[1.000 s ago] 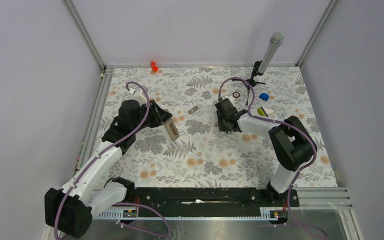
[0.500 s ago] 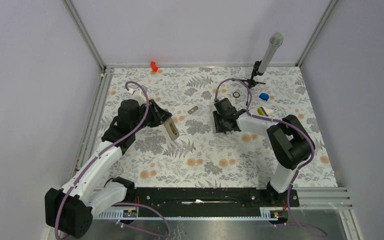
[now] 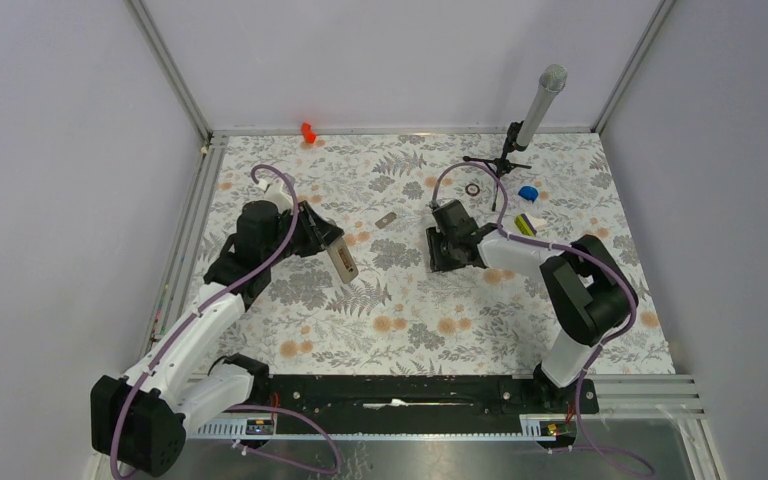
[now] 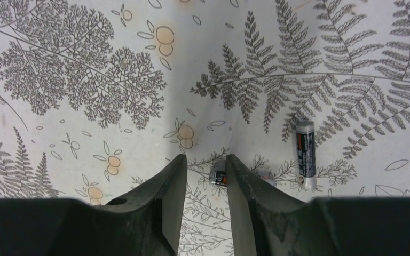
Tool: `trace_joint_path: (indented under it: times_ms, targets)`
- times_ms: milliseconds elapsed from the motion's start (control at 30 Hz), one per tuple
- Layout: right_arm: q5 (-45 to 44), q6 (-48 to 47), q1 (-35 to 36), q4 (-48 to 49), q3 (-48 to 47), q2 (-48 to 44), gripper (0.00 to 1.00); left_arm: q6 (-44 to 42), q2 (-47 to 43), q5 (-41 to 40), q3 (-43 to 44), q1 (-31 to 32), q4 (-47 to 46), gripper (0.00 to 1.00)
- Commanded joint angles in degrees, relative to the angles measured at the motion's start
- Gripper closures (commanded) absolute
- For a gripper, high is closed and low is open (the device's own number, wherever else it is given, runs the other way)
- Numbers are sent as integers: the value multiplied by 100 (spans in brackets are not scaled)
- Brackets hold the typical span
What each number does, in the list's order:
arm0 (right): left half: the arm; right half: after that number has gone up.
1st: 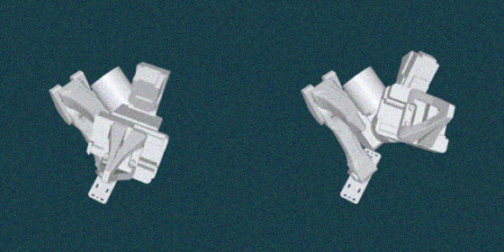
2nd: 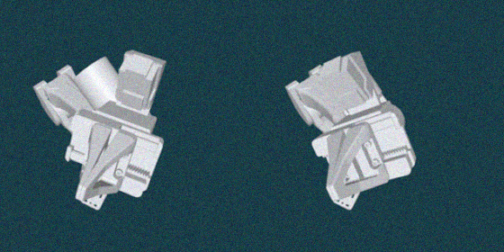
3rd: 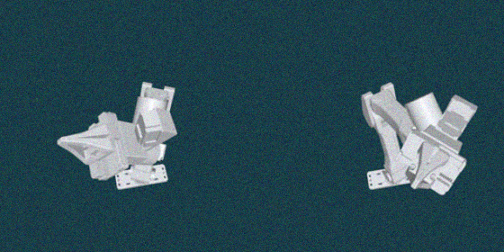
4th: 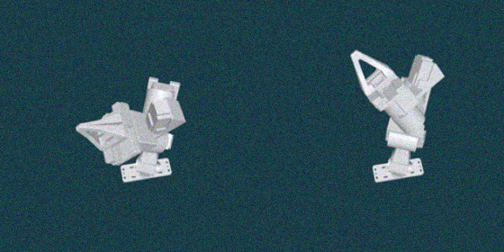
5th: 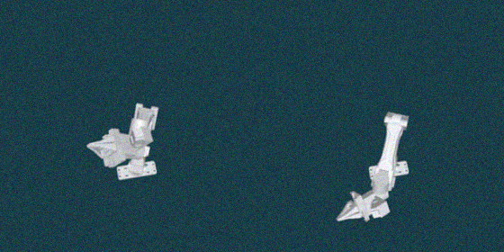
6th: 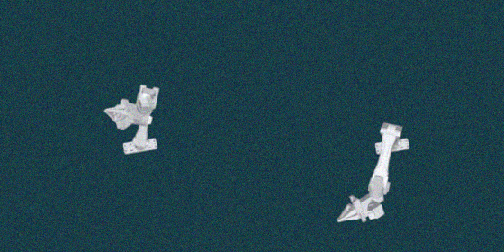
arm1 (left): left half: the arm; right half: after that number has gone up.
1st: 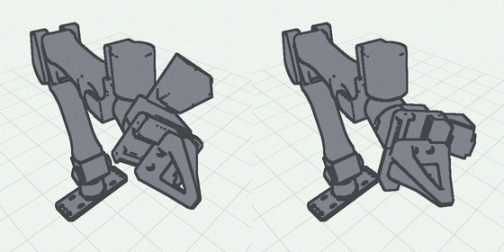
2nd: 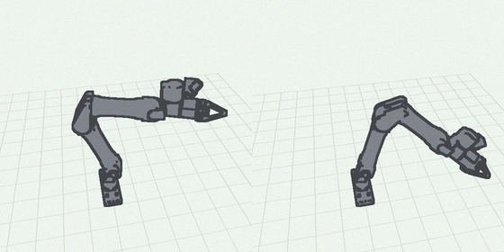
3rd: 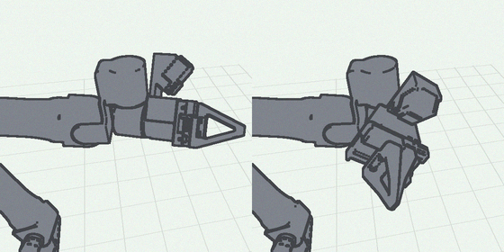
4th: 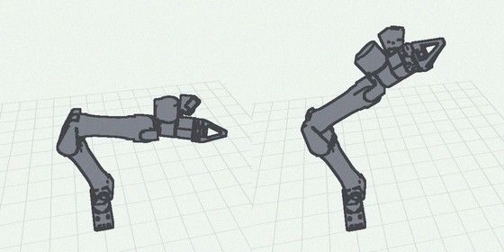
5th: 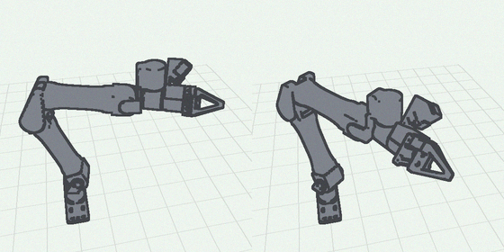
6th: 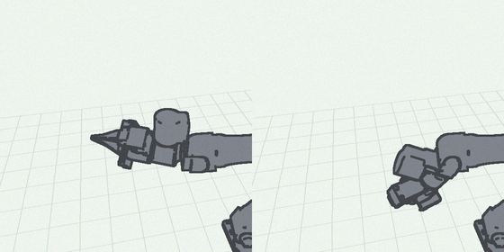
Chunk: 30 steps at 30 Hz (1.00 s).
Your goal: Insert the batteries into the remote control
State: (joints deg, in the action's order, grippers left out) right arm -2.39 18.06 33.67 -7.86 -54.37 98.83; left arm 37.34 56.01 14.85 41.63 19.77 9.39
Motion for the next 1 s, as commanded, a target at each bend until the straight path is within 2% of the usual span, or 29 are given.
trace_joint_path:
  times_ms: [0, 300, 633, 833, 967]
  targets:
    - [176, 152, -14, -397, 110, -243, 60, 43, 5, 156, 30, -43, -401, 100]
    - [-78, 447, -11, -694, -125, -479, 63, 80, -14, 148, 0, -52, -438, 100]
    - [-1771, 2224, -11, -1474, -312, -878, 63, 132, -87, 164, 7, -68, -471, 100]
    - [-1741, 2625, 7, -1956, -566, -322, 65, 147, -85, 195, 36, -78, -472, 100]
    - [-1668, 2720, 50, -1931, -669, -84, 61, 142, -81, 190, 26, -87, -479, 100]
